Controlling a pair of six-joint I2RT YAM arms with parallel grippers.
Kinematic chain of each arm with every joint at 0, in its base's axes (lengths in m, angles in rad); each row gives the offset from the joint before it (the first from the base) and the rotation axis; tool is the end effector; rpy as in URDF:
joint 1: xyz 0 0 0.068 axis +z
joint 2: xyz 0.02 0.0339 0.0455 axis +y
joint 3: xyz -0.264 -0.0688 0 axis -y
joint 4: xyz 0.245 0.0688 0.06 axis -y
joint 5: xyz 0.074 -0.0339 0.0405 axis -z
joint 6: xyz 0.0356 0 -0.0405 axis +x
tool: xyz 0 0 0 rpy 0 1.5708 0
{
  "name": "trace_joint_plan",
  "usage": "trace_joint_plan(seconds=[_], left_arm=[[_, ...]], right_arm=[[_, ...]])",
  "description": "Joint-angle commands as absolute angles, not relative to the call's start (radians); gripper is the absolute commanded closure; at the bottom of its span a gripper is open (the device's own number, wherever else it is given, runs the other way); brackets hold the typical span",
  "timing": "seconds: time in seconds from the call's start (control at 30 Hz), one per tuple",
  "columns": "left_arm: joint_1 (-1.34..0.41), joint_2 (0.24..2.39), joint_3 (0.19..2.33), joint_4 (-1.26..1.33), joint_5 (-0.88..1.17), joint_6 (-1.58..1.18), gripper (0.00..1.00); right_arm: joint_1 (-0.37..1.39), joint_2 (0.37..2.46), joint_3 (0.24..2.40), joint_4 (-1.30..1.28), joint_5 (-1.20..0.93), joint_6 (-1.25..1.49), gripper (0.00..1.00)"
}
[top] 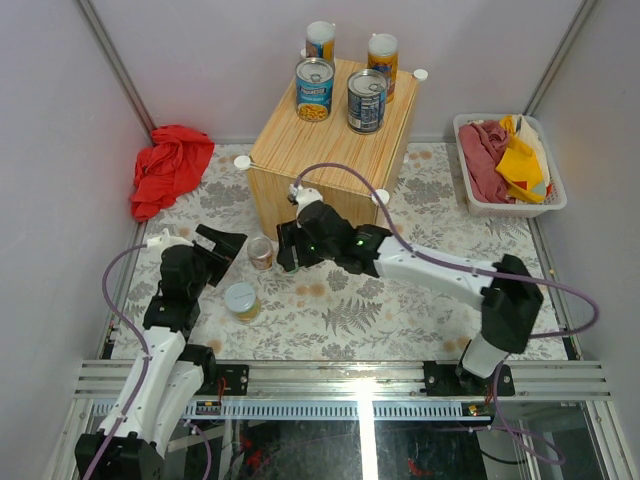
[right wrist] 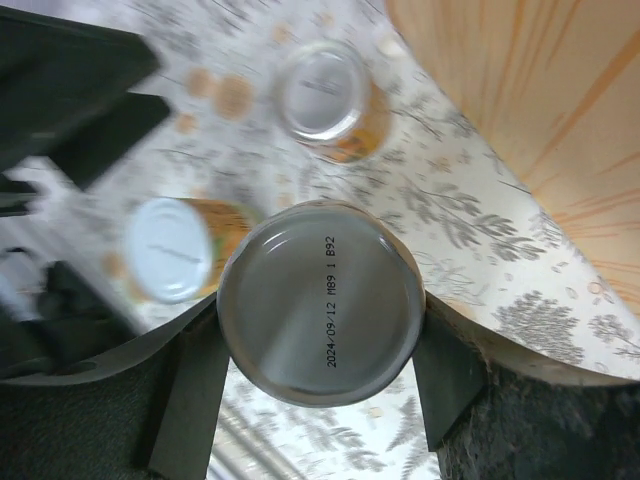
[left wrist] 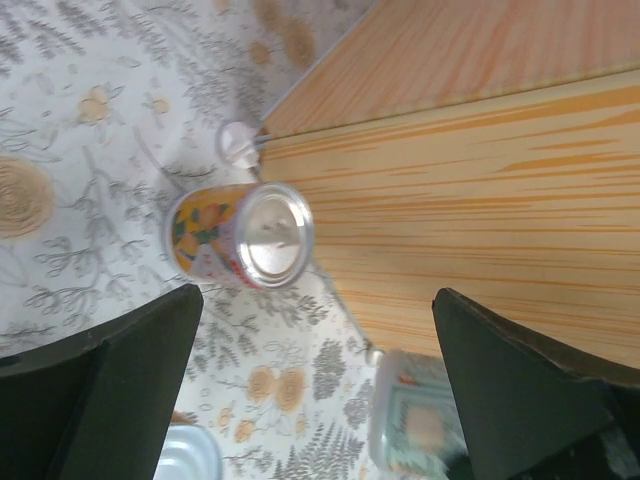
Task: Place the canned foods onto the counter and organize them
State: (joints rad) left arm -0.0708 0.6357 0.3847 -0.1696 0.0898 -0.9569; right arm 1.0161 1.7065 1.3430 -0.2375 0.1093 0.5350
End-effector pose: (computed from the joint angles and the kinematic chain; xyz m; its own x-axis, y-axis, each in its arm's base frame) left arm 0.1591 -0.0145 0.2228 -0.3590 -0.7907 -0.4959 -0.2453 0.5926 -0.7673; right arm 0.2120 0.3348 0.2822 -0.6629 -0.1076 -0.7410 -0.5343 0.7613 0.3674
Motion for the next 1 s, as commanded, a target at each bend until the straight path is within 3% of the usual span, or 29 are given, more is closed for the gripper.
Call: trace_joint_plan(seconds=[0.0,0.6,0.97], left_arm=[[-0.065,0.615,0.445,-0.038,0.156,-1.022,0.00],[-0.066,0.745,0.391,0.750,0.553,-1.357,0.00],[-0.112,0.839,0.418,1.019,0.656,-1.466,0.00]], right_arm=[[1.009,1.541,1.369,-0.134,-0.025,0.639,1.00],[0.921,1.289,1.329,0.104,-0.256,0.899,1.00],[0.837,1.290,1.282,0.265,-0.339,1.039,1.00]])
